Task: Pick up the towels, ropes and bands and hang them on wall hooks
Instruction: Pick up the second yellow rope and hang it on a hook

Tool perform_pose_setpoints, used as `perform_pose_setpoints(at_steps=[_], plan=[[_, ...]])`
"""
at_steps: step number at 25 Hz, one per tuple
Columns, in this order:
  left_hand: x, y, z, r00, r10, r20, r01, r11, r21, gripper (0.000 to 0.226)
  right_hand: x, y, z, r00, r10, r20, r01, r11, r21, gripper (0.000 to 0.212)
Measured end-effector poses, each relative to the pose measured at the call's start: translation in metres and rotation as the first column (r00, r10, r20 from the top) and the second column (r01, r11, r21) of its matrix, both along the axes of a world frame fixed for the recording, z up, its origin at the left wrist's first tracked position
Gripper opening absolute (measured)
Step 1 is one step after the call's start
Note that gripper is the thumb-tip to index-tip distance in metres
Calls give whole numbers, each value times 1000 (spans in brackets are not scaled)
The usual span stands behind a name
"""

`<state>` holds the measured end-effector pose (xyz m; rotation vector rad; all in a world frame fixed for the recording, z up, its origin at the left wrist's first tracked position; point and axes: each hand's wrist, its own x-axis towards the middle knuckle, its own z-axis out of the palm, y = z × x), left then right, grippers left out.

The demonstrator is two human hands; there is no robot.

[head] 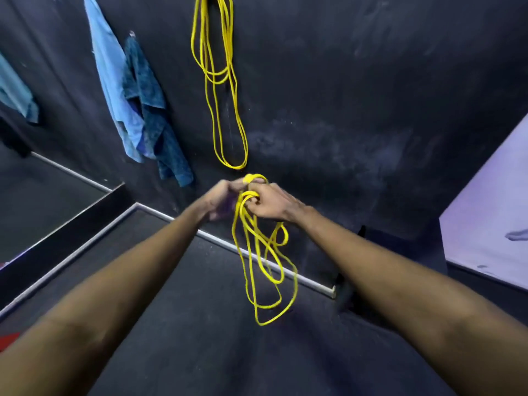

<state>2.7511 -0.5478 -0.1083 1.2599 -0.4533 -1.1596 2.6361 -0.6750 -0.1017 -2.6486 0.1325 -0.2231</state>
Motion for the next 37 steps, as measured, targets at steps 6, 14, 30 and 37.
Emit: perform_pose_setpoints(at_steps=[6, 14, 30, 37], plan=[[23, -21, 40, 977, -22, 214, 18, 1000, 19, 30, 72, -46, 43, 960, -167, 224, 90, 944, 318, 42], [114, 7, 109, 980, -111, 164, 127, 988, -86, 22, 116, -12, 44, 994, 91, 52, -63, 122, 991, 35], [281, -29, 280, 623, 379, 685, -140, 915, -379, 20, 234, -95, 274, 936, -224, 272, 20, 804, 594, 10], [288, -127, 360, 523, 604, 601, -158, 762, -628, 14, 245, -163, 358, 617, -311, 722, 257, 948, 189, 21]])
